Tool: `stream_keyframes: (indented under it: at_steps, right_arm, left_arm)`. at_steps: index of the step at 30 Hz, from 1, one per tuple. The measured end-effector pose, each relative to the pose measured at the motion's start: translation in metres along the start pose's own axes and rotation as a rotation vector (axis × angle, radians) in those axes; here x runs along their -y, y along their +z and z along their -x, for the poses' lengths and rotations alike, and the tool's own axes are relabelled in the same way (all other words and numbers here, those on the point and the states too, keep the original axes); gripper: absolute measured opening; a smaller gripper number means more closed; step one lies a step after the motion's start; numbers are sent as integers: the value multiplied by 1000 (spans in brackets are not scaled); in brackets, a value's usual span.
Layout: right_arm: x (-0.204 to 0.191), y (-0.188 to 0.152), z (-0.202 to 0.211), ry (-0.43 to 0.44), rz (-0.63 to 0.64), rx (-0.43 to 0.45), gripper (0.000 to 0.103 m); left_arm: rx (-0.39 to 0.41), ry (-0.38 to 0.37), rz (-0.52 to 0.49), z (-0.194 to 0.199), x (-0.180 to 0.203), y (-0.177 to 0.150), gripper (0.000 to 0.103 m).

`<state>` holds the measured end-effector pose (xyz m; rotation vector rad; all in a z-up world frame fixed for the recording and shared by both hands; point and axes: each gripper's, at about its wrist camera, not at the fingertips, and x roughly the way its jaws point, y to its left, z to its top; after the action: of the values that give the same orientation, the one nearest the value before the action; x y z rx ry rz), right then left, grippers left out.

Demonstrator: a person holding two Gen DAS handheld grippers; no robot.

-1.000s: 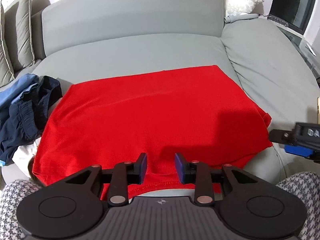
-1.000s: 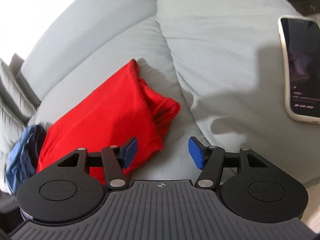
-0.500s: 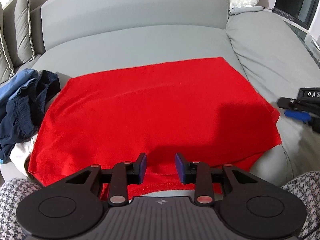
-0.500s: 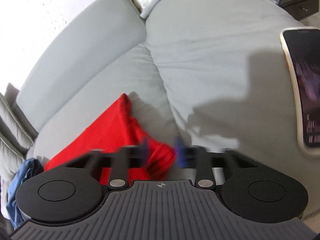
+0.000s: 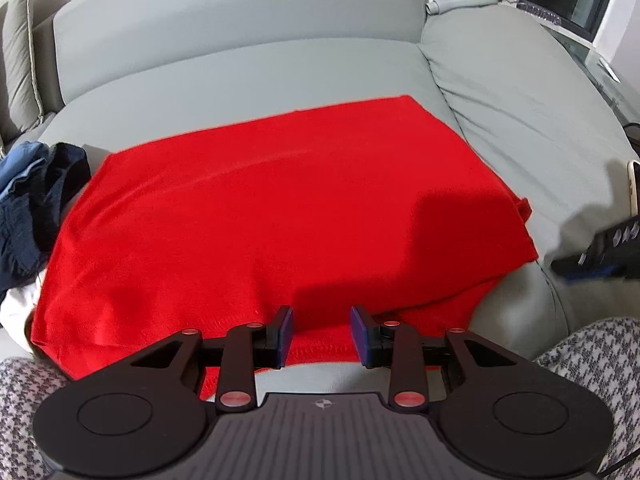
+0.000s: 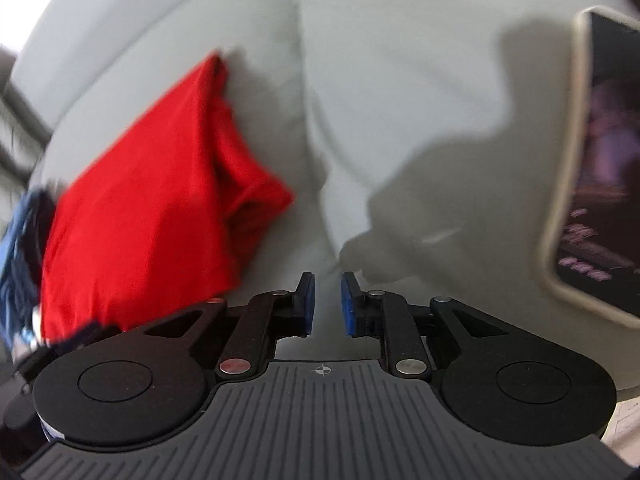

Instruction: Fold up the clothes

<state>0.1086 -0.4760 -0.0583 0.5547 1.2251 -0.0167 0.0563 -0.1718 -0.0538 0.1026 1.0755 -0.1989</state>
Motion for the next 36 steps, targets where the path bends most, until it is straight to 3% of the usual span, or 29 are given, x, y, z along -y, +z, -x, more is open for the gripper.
stream_keyframes:
  at_steps: [2, 7, 9, 11, 14, 17, 21, 25, 27, 30, 36]
  right_arm:
    - [-1, 8, 6, 45, -23, 87, 21]
    - [-16, 31, -16, 102, 12, 109, 21]
    - [-14, 33, -27, 106, 11, 53, 19]
    - [-7, 28, -44, 110, 9, -89, 18]
    - [-2, 15, -32, 75, 52, -160, 15]
    - [4, 11, -11, 49, 44, -95, 17]
    - [3, 20, 6, 137, 6, 65, 17]
    - [-19, 36, -8, 130, 67, 86, 18]
    - [-26, 43, -19, 117, 71, 65, 15]
    - [-27, 34, -48, -20, 129, -65, 12]
    - [-26, 6, -29, -93, 228, -204, 7]
  left_arm:
    - [-3, 1, -5, 0, 0, -1, 32]
    - [1, 20, 0, 2, -3, 0, 32]
    - [1, 23, -1, 3, -2, 0, 32]
    - [1, 21, -3, 2, -1, 1, 33]
    - [-2, 12, -16, 1, 3, 0, 33]
    - [-6, 8, -25, 0, 4, -1, 33]
    - [-5, 10, -42, 2, 5, -4, 34]
    - [0, 20, -36, 3, 3, -4, 34]
    - [2, 25, -30, 3, 3, -3, 34]
    - [-1, 25, -22, 2, 2, -3, 34]
    - [5, 2, -30, 4, 3, -4, 34]
